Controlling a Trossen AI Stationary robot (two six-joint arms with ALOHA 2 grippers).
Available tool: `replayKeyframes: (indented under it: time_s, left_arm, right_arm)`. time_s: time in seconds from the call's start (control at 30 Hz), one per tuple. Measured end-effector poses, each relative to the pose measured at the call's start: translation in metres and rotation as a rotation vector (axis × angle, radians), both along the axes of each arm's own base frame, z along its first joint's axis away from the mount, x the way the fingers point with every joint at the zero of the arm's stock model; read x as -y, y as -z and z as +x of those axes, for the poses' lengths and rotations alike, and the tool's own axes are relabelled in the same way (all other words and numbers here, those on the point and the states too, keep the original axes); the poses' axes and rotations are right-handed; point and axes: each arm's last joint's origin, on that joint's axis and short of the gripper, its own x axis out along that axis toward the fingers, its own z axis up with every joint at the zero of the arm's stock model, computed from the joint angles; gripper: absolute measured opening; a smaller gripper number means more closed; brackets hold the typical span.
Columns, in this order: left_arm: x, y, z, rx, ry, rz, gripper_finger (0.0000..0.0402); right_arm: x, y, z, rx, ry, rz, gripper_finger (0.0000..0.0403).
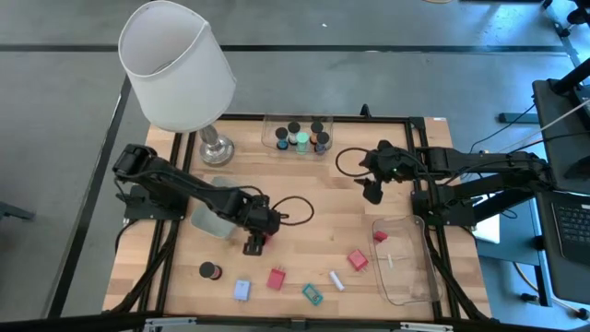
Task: Pick & Place Office items
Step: Put the top left red charger adapter into the gray bin
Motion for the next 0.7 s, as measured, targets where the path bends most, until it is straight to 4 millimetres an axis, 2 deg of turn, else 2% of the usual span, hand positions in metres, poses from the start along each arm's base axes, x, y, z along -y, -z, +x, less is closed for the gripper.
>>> replayKeyframes:
  time_s: [0.23, 0.7]
  left_arm:
    - [0.001, 0.020, 0.005, -0.075, 0.033, 0.033, 0.0242]
    - [0.003, 0.045, 0.008, -0.181, 0.181, 0.072, 0.0242]
  right_arm:
    - [-0.001, 0.000, 0.000, 0.003, -0.011, 0.024, 0.0272]
    - [-0.001, 0.000, 0.001, 0.015, 0.005, 0.034, 0.0272]
